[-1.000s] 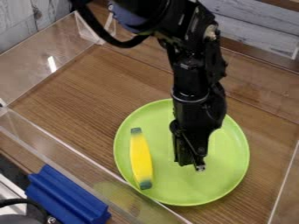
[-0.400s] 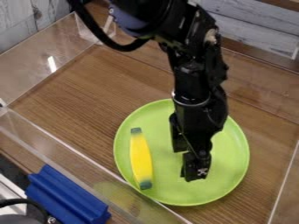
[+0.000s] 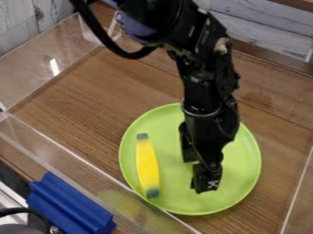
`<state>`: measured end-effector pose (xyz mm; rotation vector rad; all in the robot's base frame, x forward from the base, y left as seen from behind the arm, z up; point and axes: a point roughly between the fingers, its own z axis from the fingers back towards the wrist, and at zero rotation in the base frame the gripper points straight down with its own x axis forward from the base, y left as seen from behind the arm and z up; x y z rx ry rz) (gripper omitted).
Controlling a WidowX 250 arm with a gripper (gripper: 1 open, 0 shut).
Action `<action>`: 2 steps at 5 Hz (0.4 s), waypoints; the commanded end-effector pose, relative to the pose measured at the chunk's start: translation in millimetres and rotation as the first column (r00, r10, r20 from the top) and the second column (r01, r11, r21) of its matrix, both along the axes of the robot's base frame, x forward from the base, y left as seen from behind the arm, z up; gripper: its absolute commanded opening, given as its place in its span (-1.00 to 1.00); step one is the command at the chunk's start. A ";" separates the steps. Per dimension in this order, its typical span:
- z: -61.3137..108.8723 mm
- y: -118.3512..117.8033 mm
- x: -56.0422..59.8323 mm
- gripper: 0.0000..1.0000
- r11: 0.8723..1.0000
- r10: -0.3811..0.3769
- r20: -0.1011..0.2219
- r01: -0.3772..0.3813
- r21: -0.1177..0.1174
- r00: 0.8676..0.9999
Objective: Put the banana in the green plate
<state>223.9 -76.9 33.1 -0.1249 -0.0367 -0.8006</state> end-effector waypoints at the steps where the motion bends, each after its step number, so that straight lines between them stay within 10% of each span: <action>1: 0.5 -3.5 3.6 1.00 1.000 -0.005 0.025 0.005 -0.008 1.000; 2: -3.4 -3.7 4.0 -1.00 1.000 -0.004 0.027 0.004 -0.008 1.000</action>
